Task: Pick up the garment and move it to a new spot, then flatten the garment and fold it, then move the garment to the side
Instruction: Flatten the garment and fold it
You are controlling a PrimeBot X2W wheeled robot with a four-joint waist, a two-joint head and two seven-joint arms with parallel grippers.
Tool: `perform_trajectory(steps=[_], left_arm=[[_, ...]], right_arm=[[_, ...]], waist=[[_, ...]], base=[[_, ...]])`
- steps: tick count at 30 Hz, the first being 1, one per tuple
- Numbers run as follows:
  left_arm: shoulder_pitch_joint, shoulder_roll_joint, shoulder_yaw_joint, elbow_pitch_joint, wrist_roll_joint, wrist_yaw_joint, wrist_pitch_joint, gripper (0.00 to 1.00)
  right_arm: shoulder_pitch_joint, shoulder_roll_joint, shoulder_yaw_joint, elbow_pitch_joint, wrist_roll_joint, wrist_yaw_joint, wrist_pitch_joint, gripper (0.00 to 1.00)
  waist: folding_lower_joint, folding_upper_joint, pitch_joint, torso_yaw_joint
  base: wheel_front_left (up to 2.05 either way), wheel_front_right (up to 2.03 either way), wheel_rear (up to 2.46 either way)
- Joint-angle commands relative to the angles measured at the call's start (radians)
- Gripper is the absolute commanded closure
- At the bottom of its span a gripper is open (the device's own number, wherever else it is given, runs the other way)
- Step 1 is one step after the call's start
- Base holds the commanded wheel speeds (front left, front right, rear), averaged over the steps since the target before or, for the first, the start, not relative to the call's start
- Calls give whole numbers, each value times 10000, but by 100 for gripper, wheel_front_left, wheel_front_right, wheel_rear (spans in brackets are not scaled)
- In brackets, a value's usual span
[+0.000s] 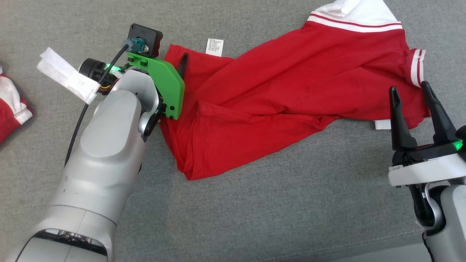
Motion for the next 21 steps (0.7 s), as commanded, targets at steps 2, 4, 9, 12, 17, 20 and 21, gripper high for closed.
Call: perform_trajectory(steps=[2, 4, 9, 12, 17, 20, 21], left_arm=[[-440, 38, -297, 482, -399, -24, 121, 0], [-631, 154, -507, 883, -617, -24, 203, 0], [-982, 236, -891, 1532, -1147, -24, 46, 87], [-1097, 306, -1206, 1703, -1452, -12, -65, 100], [-1272, 467, -1522, 1865, -1839, -8, -529, 100], [-1321, 503, -1660, 1880, -2048, -9, -844, 100], [-1323, 500, -1699, 1875, -2106, -9, -926, 100]], right_arm=[[-162, -43, 54, 44, 94, -14, -67, 0], [-228, -65, 94, 74, 121, -14, -87, 0], [-308, -182, 19, 292, 193, -14, -94, 0], [-514, -336, -78, 505, 288, -14, -80, 0], [-1290, -737, -206, 1102, 699, -14, 105, 0], [-2092, -1139, -187, 1693, 900, -14, 306, 0], [-2333, -1241, -151, 1874, 958, -14, 344, 0]], waist=[[0, -1, 178, -190], [0, -1, 216, -229], [0, -1, 241, -272], [0, -1, 212, -277], [0, -1, 193, -262], [0, -1, 295, -160], [0, -1, 337, -108]], base=[[0, 0, 0], [0, 0, 0], [0, 0, 0], [0, 0, 0], [0, 0, 0], [0, 0, 0], [0, 0, 0]])
